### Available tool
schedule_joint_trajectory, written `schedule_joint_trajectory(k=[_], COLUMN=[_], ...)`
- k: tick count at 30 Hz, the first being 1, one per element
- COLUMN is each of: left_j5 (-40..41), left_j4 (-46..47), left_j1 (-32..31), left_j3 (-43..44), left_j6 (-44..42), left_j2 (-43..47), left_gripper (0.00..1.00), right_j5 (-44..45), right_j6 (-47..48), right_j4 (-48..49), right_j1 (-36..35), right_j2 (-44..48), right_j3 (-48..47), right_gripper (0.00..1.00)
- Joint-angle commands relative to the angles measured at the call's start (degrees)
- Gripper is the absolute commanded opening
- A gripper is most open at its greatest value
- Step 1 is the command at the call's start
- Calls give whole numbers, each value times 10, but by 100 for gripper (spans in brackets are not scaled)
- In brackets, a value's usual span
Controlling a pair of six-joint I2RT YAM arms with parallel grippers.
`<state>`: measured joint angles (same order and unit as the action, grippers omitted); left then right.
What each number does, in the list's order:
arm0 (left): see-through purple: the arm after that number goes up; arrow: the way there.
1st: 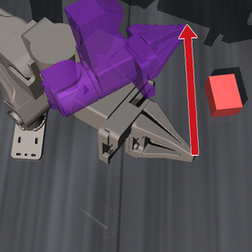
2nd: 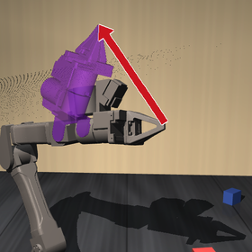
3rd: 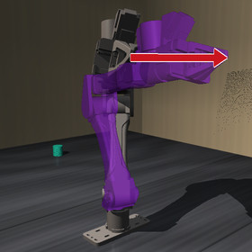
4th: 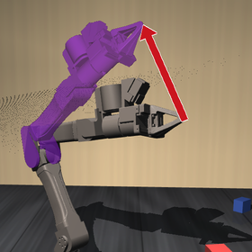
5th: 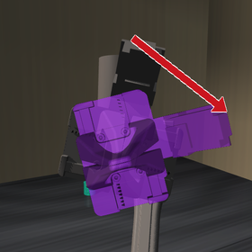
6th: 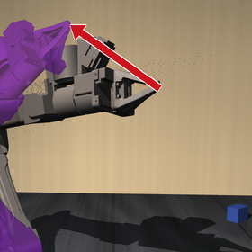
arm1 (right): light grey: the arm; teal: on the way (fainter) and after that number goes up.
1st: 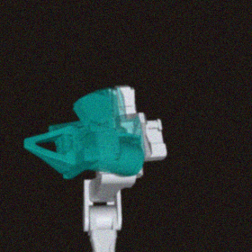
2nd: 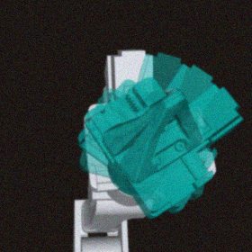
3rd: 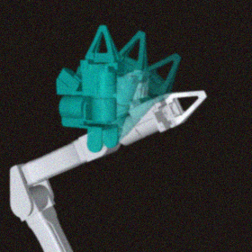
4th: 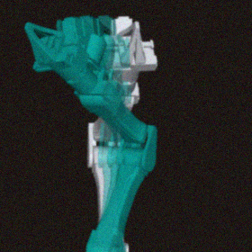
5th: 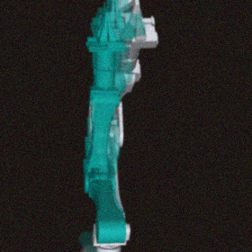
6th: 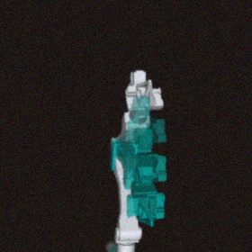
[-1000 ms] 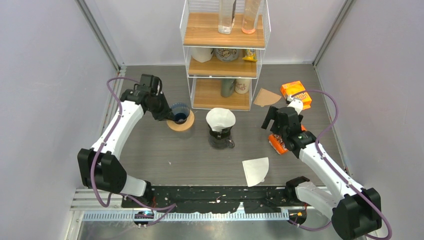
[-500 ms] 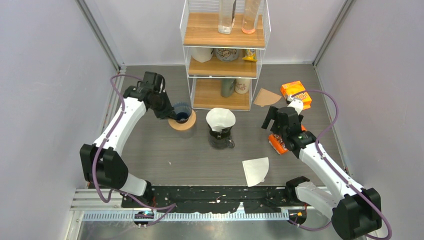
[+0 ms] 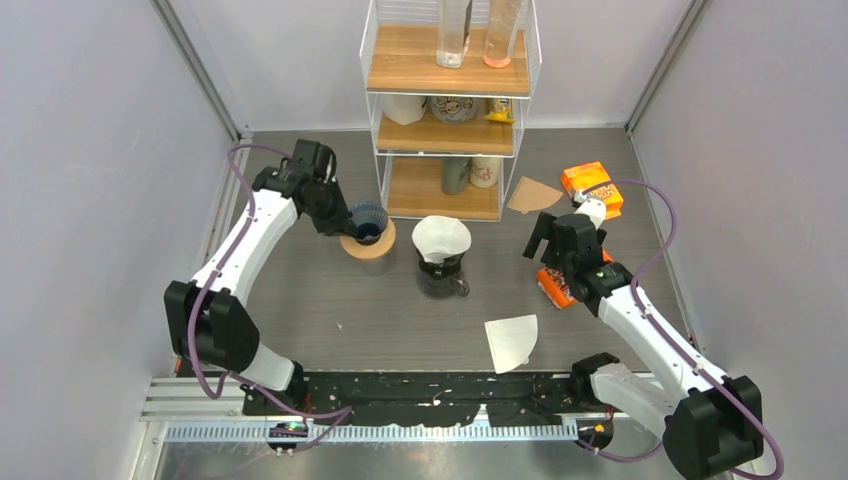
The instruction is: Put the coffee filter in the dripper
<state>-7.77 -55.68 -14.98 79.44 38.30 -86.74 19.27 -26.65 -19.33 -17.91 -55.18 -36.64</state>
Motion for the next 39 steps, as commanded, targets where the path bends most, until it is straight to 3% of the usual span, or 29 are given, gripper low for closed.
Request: schedule_joint_trajectory(k=[1,17,27,30,35,39], left_j5=[58,59,54,64,87,128], left_j4=[-96,-57,-21,-20,-26,-2], left_j1=[-11,-22,-25,-25,-26,-26], left_j3=[4,33,51,61,92,91], left_j6=[-27,-10,4,1,-4,-6], left_j2=[-12,18,49,66,110,169], left_gripper=[13,26,42,56,98,100], right_j5=[-1,10,15,17,21,21], right_j6=[6,9,9,10,12,12], right_j4=[17,8,2,2,0,0], right_j1=[1,1,1,1,2,1], right_j2=[1,18,25,30,44,52], right_j3=[-6,-7,-8,-8,-7,-6], right_gripper=[96,95,96,95,95,96])
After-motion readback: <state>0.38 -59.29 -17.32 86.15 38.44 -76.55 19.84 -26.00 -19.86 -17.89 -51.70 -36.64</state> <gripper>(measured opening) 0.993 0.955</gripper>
